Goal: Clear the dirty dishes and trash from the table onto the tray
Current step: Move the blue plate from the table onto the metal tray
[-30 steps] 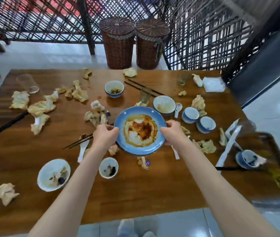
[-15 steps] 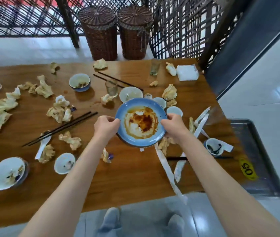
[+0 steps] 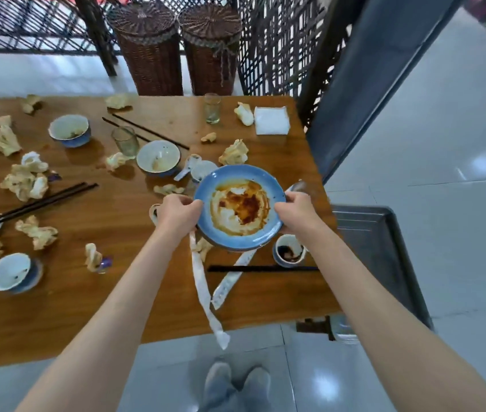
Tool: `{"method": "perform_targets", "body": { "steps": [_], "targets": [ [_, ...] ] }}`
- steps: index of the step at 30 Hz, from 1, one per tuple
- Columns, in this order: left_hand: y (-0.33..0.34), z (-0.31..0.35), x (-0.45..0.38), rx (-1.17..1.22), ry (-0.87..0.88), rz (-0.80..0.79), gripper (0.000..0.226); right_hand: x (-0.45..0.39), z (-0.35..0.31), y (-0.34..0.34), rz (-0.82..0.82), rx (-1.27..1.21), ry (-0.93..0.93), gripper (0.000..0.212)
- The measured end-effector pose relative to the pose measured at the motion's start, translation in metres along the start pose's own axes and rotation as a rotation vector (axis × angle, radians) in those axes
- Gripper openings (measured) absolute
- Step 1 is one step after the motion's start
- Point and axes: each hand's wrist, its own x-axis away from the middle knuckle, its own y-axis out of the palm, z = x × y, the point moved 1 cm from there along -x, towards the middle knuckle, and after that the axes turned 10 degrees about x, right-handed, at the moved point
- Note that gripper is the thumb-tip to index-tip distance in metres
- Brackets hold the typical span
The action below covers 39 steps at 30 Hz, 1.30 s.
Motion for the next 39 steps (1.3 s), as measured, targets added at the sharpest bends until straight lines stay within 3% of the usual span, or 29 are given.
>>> {"method": "perform_targets", "body": {
  "steps": [14,22,27,33,39],
  "targets": [
    [0.135,0.044,0.038,0.021,-0.013,-0.044,0.009,-0.041,0.067,-0.125,0.036,-0.058,-0.01,0.008],
    [0.241,0.059,0.064,0.074,-0.046,0.008,0.011,-0.079,0.112,-0.219,-0.028,-0.009,-0.016,0.012],
    [0.302,0.066,0.061,0.1,-0.077,-0.035,0.011,-0.105,0.139,-0.263,-0.009,0.022,0.014,0.028],
    [0.363,0.073,0.052,0.041,-0.005,-0.117,0.012,-0.136,0.176,-0.298,0.052,-0.04,0.031,0.027],
    [0.421,0.063,0.034,-0.039,-0.031,-0.091,0.012,-0.179,0.21,-0.315,0.031,0.002,0.046,0.033]
  ]
}}
